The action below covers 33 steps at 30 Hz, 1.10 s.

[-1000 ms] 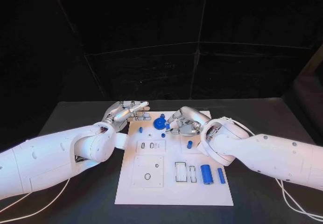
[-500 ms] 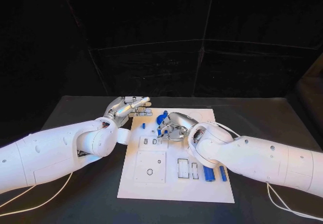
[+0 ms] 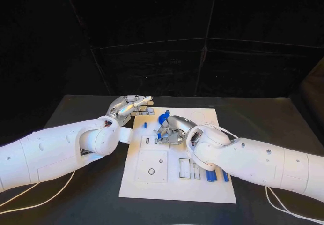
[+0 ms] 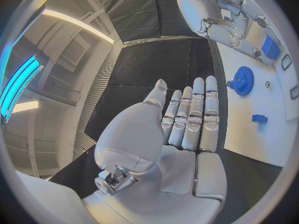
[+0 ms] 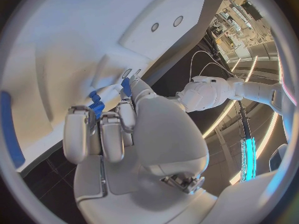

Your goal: Assemble the parts on the task board

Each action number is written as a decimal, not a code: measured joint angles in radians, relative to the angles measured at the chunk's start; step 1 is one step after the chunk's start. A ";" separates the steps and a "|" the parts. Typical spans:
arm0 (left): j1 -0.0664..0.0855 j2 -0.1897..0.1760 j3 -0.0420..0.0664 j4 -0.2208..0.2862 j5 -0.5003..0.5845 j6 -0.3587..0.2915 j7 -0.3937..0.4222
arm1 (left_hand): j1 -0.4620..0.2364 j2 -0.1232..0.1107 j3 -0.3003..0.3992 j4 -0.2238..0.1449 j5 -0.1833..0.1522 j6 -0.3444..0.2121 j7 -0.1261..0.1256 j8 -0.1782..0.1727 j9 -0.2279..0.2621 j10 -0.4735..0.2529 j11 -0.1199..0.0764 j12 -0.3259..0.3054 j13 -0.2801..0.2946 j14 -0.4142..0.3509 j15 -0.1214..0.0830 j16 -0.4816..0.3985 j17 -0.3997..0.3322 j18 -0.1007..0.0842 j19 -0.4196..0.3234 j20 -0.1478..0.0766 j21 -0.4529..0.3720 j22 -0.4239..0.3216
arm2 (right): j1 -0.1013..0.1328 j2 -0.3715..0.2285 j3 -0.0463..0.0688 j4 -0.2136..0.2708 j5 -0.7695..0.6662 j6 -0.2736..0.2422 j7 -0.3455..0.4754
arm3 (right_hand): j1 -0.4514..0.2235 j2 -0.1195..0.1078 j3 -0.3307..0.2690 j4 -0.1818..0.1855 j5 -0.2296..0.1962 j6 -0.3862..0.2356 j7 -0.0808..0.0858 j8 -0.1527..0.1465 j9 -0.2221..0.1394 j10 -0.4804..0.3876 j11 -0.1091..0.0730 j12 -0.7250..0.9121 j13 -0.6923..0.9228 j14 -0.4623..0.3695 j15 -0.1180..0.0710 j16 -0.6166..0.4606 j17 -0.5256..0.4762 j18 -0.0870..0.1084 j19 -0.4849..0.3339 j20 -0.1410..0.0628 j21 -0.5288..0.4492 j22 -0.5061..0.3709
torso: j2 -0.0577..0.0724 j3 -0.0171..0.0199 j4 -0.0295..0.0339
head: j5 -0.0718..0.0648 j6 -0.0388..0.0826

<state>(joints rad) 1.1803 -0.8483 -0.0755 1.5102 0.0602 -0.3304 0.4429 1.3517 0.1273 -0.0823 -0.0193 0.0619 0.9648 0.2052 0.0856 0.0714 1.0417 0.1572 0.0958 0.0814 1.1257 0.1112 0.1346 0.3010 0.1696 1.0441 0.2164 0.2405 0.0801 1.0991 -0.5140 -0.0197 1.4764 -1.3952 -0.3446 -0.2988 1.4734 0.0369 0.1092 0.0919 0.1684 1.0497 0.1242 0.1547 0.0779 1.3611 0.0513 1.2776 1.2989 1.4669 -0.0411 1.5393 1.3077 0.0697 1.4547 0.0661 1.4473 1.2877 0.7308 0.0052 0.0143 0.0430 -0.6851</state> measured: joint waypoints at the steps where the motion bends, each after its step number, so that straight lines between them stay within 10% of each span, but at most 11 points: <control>1: 0.000 0.000 0.000 0.000 0.000 0.000 0.000 | 0.004 0.004 0.000 0.000 0.000 0.000 0.000 0.000 0.000 0.000 0.000 0.000 0.000 0.000 0.000 0.000 0.000 0.000 0.000 0.000 0.000 0.000 | -0.001 0.000 0.000 -0.002 -0.002 0.003 -0.001 | 0.000 0.000 0.000 0.000 0.000 0.000 0.000 0.000 0.000 0.000 0.000 0.000 -0.001 0.000 0.000 0.000 0.000 0.000 0.000 0.000 0.000 0.000 | 0.000 0.0000 -0.0001 | 0.000 -0.001; 33: 0.000 -0.001 0.000 -0.003 0.001 0.000 -0.002 | 0.004 0.004 0.000 0.000 0.000 0.000 0.000 0.000 0.000 0.000 0.000 0.000 -0.001 0.000 0.000 0.000 0.002 0.000 0.000 0.000 0.000 0.000 | 0.002 -0.002 0.004 -0.014 -0.039 0.075 -0.010 | -0.026 -0.018 0.000 0.005 0.004 0.005 -0.002 -0.005 0.002 0.007 -0.007 -0.009 -0.010 0.000 0.000 -0.004 0.000 0.000 0.000 0.000 0.000 -0.004 | 0.000 -0.0008 -0.0015 | 0.000 -0.024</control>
<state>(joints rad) 1.1802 -0.8490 -0.0754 1.5068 0.0611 -0.3304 0.4409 1.3556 0.1312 -0.0824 -0.0193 0.0619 0.9648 0.2052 0.0856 0.0714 1.0417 0.1572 0.0959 0.0807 1.1257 0.1112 0.1347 0.3026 0.1695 1.0441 0.2164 0.2405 0.0801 1.1013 -0.5159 -0.0153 1.4624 -1.4338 -0.2695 -0.3091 1.4478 0.0194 0.1095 0.0973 0.1720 1.0547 0.1224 0.1499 0.0798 1.3685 0.0440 1.2681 1.2887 1.4669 -0.0410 1.5354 1.3074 0.0697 1.4547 0.0661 1.4473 1.2836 0.7307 0.0044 0.0128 0.0433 -0.7095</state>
